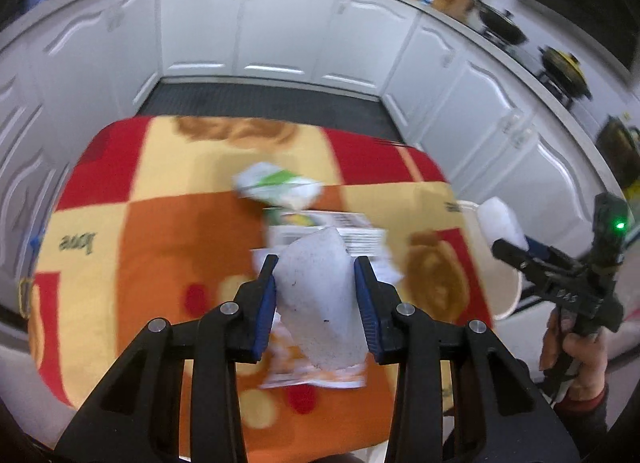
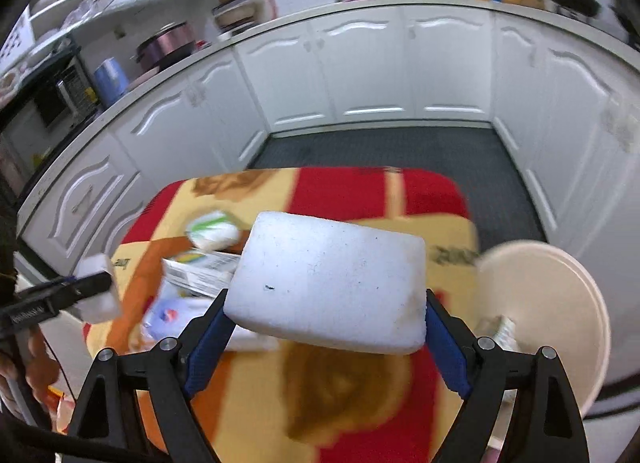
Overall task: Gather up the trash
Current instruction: 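Carry both white sponges over the bin with both grippers, then open both grippers to drop the sponges into the bin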
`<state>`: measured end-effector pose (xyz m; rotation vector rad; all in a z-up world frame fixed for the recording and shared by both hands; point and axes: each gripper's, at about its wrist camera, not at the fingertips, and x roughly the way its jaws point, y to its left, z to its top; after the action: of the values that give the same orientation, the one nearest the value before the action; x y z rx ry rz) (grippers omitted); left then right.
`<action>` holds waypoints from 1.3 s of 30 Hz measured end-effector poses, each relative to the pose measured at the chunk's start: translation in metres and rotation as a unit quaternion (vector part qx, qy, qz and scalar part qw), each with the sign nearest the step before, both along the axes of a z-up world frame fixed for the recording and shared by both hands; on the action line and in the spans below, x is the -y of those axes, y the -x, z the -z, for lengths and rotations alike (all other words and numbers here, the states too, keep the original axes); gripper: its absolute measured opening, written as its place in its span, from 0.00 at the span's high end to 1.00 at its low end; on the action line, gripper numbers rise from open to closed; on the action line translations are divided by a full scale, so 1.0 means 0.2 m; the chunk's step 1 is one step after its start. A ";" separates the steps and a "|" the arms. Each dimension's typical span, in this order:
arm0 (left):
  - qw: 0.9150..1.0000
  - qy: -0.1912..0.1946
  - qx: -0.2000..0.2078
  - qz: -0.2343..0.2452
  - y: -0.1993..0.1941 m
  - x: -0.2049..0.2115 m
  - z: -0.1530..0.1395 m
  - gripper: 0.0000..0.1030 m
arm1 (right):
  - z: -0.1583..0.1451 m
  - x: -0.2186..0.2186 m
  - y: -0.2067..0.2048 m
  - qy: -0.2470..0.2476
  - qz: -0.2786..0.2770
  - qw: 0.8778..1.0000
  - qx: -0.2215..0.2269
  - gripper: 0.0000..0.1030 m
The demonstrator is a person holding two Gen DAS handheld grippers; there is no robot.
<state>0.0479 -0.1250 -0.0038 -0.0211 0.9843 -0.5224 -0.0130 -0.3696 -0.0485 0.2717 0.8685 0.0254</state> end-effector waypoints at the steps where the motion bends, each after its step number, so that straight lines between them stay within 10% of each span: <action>1: 1.000 0.000 0.001 0.008 0.01 0.05 -0.01 0.66 | 0.01 0.06 0.04 0.001 0.012 1.000 -0.005 0.15; 20: 0.989 0.022 -0.051 0.140 0.06 1.25 0.16 0.55 | 0.38 0.88 0.37 -0.029 0.185 0.979 -0.085 0.14; 24: 0.988 0.030 -0.070 0.134 0.05 1.31 0.21 0.40 | 0.41 0.94 0.40 -0.053 0.202 0.974 -0.086 0.13; 39: 0.993 -0.011 -0.009 0.117 0.13 1.17 0.16 0.38 | 0.42 0.87 0.46 -0.071 0.196 0.976 -0.071 0.11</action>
<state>0.0221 -0.3587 -0.0364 0.1101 1.0161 -0.7270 -0.1048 -0.5432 -0.1326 0.5803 0.9438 -0.3035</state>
